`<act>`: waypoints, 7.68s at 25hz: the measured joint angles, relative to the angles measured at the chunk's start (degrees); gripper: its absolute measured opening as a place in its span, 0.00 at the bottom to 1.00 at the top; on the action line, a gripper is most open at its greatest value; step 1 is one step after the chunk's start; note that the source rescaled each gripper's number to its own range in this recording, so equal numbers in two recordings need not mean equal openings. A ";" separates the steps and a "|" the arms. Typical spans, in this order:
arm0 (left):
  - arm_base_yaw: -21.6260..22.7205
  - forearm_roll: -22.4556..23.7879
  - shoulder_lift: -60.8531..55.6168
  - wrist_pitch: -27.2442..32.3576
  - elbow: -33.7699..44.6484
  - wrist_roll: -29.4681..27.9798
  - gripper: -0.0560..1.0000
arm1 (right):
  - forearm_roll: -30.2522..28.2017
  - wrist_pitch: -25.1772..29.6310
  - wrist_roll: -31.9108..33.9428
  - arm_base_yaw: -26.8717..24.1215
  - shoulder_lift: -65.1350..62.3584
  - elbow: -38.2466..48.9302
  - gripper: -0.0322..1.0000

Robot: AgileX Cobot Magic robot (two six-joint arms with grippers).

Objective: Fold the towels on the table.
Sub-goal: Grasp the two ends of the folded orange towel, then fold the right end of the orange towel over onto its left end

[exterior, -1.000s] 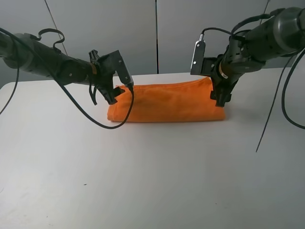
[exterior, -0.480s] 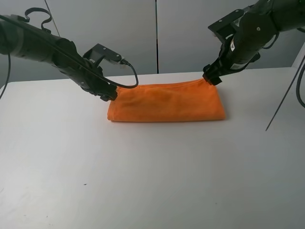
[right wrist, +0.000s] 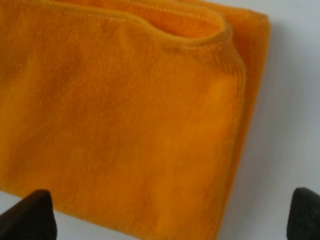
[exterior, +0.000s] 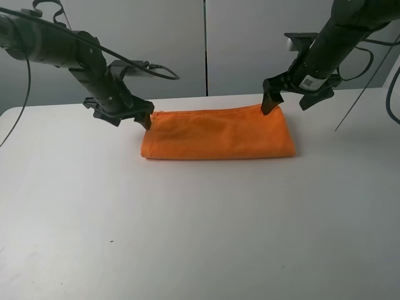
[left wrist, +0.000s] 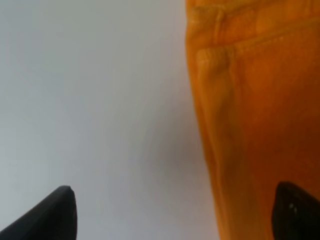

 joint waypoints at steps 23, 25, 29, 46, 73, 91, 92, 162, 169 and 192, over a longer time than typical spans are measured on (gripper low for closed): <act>0.00 -3.64 6.80 2.57 -2.97 0.13 1.00 | 15.61 -0.88 -7.40 -6.59 7.18 -0.26 1.00; 0.00 -3.64 6.80 2.54 -2.97 0.04 1.00 | 16.25 -0.34 -8.92 -7.65 7.31 -0.26 1.00; 0.00 -3.64 6.80 2.84 -3.01 0.04 1.00 | 18.49 0.04 -11.87 -9.16 8.22 -0.26 1.00; 0.00 -3.64 6.80 5.23 -3.36 1.25 1.00 | 22.49 -4.04 -16.22 -9.48 11.60 -0.26 1.00; 0.00 -3.64 6.92 5.46 -3.36 2.88 1.00 | 29.83 -3.77 -22.22 -8.60 14.34 -0.76 1.00; 0.00 -3.64 6.92 5.56 -3.36 2.99 1.00 | 29.33 -3.68 -21.70 -4.31 15.51 -0.65 0.30; 0.00 -3.64 6.92 5.56 -3.36 2.99 1.00 | 29.18 -3.68 -21.58 -4.31 15.64 -0.55 0.12; 0.00 -2.98 6.61 8.57 -3.39 4.40 1.00 | 68.73 2.61 -14.53 13.47 17.85 -5.74 0.07; 0.00 -2.87 6.61 8.34 -3.39 4.40 1.00 | 69.25 1.15 -14.53 14.41 19.99 -5.74 0.07; 2.67 5.95 -10.00 13.70 -2.93 4.40 1.00 | 70.94 0.04 -14.42 14.41 20.79 -5.74 0.25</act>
